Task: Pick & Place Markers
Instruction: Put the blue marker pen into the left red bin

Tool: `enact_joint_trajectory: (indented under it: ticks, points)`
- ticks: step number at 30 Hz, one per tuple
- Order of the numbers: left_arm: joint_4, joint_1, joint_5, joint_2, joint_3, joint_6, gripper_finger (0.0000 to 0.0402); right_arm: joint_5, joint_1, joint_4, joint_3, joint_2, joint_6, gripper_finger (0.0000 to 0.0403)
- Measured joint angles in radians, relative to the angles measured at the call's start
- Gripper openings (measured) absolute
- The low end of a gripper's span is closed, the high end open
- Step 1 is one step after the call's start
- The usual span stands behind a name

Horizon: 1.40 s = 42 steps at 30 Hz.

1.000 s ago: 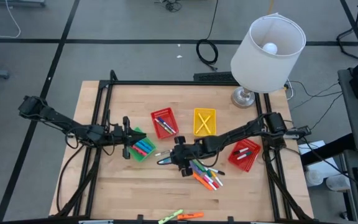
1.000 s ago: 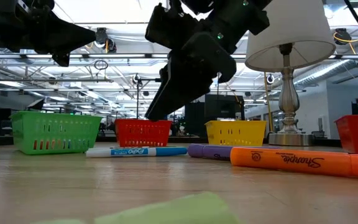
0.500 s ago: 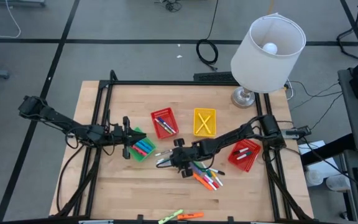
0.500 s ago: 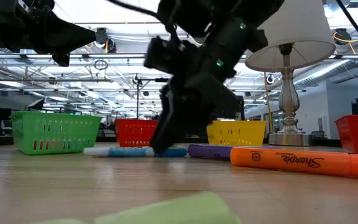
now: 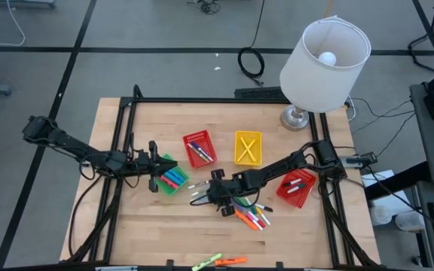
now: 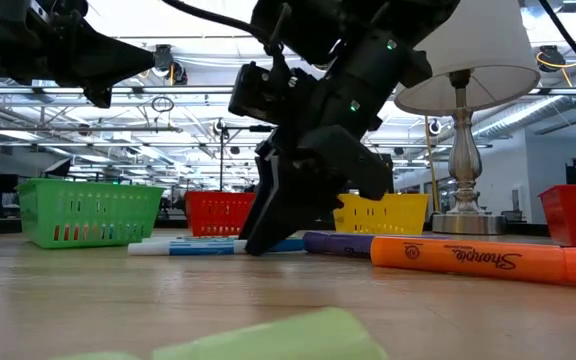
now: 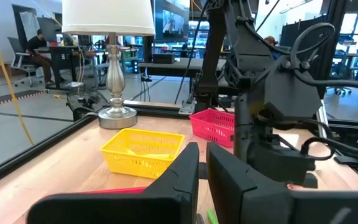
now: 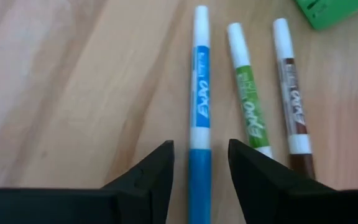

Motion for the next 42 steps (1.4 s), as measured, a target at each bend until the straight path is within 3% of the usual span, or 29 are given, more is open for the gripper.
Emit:
enact_joint_trajectory:
  ticks: [8, 19, 31, 42]
  points:
    - [0.000, 0.000, 0.000, 0.000, 0.000, -0.002, 0.0037, -0.010, 0.007, 0.000, -0.012, -0.002, 0.000, 0.0133]
    - [0.000, 0.000, 0.000, 0.000, 0.000, -0.004, 0.0037, -0.079, -0.008, 0.016, -0.010, 0.063, -0.054, 0.0019]
    - [0.000, 0.000, 0.000, 0.000, 0.000, -0.004, 0.0037, -0.020, 0.009, 0.059, -0.020, -0.006, -0.102, 0.0019]
    - [0.000, 0.000, 0.000, 0.000, 0.000, -0.004, 0.0037, 0.058, -0.004, 0.099, -0.016, -0.179, -0.029, 0.0019]
